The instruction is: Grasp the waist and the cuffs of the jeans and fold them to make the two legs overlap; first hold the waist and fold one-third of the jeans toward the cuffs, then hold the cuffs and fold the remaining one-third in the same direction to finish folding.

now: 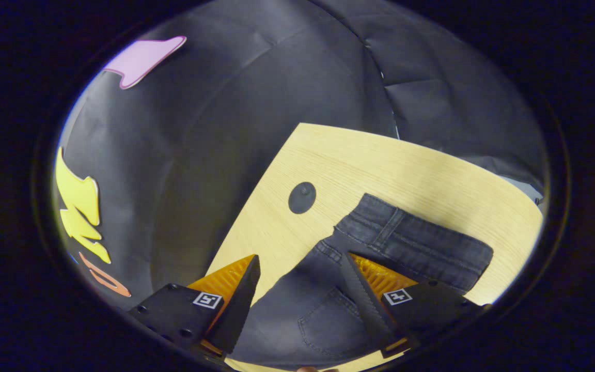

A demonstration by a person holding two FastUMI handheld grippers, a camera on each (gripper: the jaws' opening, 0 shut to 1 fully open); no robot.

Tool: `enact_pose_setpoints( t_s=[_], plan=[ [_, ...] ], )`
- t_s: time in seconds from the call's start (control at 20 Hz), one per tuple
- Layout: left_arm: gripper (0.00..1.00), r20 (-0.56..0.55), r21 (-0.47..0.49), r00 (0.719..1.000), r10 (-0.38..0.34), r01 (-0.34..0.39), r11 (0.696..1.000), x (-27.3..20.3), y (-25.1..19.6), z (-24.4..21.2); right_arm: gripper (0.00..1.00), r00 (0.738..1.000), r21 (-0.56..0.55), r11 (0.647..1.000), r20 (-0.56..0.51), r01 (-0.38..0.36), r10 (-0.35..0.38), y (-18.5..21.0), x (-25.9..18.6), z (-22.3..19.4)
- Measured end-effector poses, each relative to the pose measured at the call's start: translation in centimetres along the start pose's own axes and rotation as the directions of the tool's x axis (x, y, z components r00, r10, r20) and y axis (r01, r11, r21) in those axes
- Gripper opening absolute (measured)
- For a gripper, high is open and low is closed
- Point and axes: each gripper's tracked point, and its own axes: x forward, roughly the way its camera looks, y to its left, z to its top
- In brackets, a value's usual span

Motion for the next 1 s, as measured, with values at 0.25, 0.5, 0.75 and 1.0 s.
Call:
enact_pose_setpoints(
  t_s=[0.25, 0.5, 0.75, 1.0],
  plan=[
    [0.98, 0.137, 0.225, 0.977, -0.163, 0.129, 0.966, -7.6, -5.3, 1.4, 0.98, 0.997, -0.125, 0.992, 0.067, -0.026, 0.034, 1.2, -5.4, 0.7],
    [0.98, 0.243, 0.421, 0.907, -0.345, 0.222, 0.880, -17.0, -11.0, 1.4, 0.98, 0.986, -0.246, 0.963, 0.147, 0.108, -0.073, -4.0, -10.6, 1.5],
    [0.97, 0.305, 0.585, 0.822, -0.481, 0.236, 0.776, -26.0, -14.7, -1.3, 0.98, 0.988, 0.010, 0.989, 0.045, 0.148, -0.148, -10.8, -11.1, -0.9],
    [0.97, 0.310, 0.764, 0.745, -0.591, 0.175, 0.621, -32.6, -17.5, -5.5, 0.98, 0.992, 0.195, 0.973, -0.038, 0.124, -0.119, -13.2, -9.3, -3.7]
  ],
)
